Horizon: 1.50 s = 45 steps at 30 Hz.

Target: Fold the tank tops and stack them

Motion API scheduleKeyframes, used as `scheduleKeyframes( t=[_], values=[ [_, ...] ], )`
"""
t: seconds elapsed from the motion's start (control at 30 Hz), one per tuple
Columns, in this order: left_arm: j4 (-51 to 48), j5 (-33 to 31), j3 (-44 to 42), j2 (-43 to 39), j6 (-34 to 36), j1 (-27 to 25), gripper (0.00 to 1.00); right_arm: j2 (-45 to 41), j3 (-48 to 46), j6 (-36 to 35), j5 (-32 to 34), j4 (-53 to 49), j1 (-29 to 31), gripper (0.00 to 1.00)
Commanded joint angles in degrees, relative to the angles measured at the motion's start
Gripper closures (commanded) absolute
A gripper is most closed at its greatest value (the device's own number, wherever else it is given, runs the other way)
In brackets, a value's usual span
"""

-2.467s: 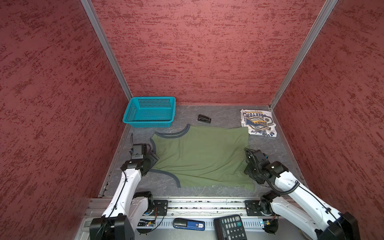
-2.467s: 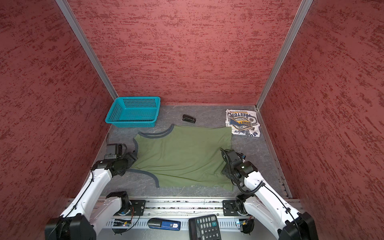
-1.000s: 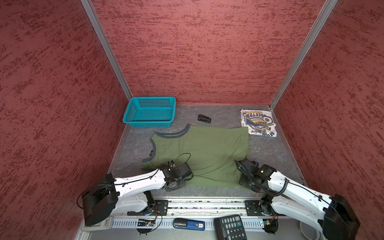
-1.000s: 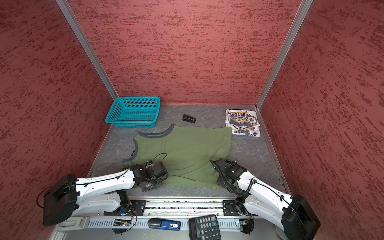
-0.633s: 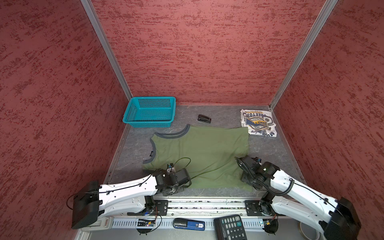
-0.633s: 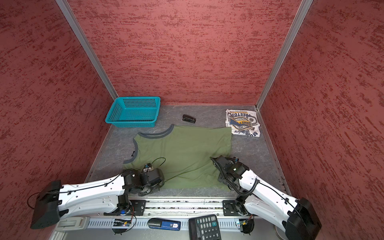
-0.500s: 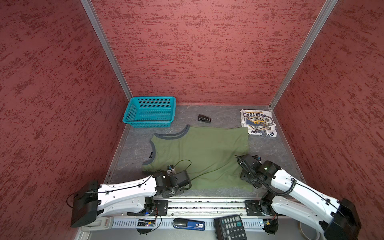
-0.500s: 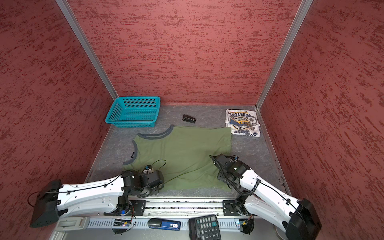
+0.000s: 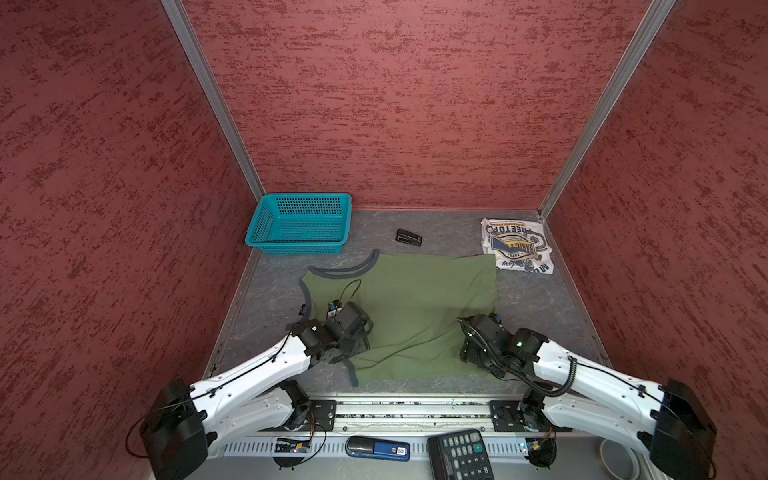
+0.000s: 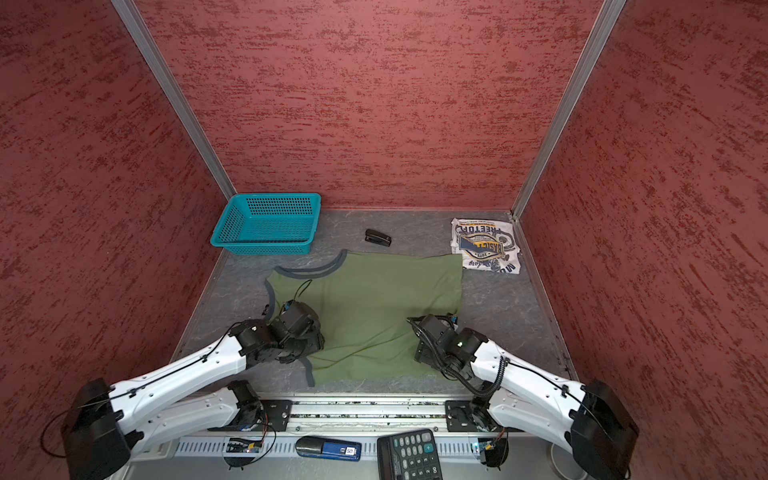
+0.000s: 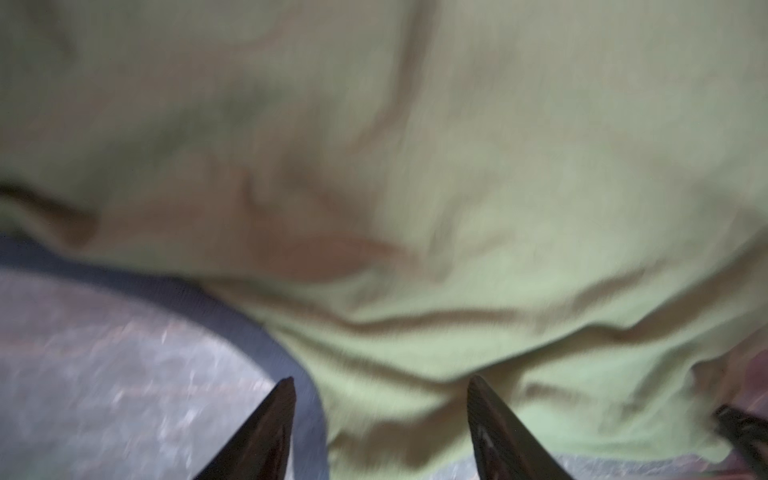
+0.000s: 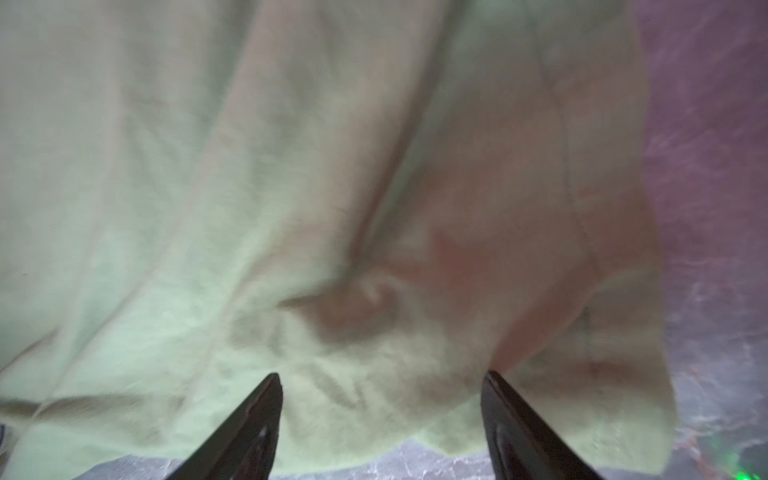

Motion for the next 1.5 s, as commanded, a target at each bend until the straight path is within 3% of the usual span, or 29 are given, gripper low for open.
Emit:
scheduleKeyframes(
  t=[0.0, 0.4, 0.57, 0.7, 0.87, 0.97, 1.07, 1.2, 1.33, 1.47],
  values=[
    [9.9, 4.9, -0.4, 3.9, 8.6, 6.0, 0.33, 0.1, -2.7, 5.9, 0.0, 2.1, 0.2, 0.23],
    [20.3, 8.0, -5.4, 16.7, 10.7, 22.2, 0.28, -4.4, -5.2, 13.3, 4.3, -10.6, 0.2, 0.13],
    [20.5, 7.4, -7.9, 14.4, 10.4, 25.9, 0.27, -7.6, -5.8, 15.0, 4.9, -13.2, 0.2, 0.12],
    [20.7, 9.9, -7.7, 11.8, 12.2, 25.8, 0.26, -7.5, -3.5, 14.6, 6.8, -14.7, 0.2, 0.10],
    [16.4, 10.6, -0.4, 9.2, 14.4, 19.8, 0.23, -5.7, 9.1, 6.4, 15.2, -19.2, -0.1, 0.11],
    [13.1, 7.9, 7.4, 10.6, 16.2, 15.6, 0.21, -4.3, 15.5, -2.7, 19.3, -18.1, -4.3, 0.11],
    [12.0, 5.4, 16.7, 16.1, 19.1, 14.3, 0.19, -1.5, 19.7, -17.9, 14.2, -8.0, -14.6, 0.13],
    [12.1, 3.0, 28.9, 27.9, 23.2, 14.9, 0.19, 6.7, 26.6, -30.7, 9.0, 3.2, -24.6, 0.15],
    [12.2, 1.2, 39.7, 39.2, 25.4, 16.8, 0.20, 16.6, 32.0, -37.1, 0.7, 10.5, -35.1, 0.19],
    [10.4, 0.6, 50.2, 50.1, 27.0, 18.7, 0.22, 26.4, 37.0, -40.4, -3.5, 14.0, -41.9, 0.19]
  ],
)
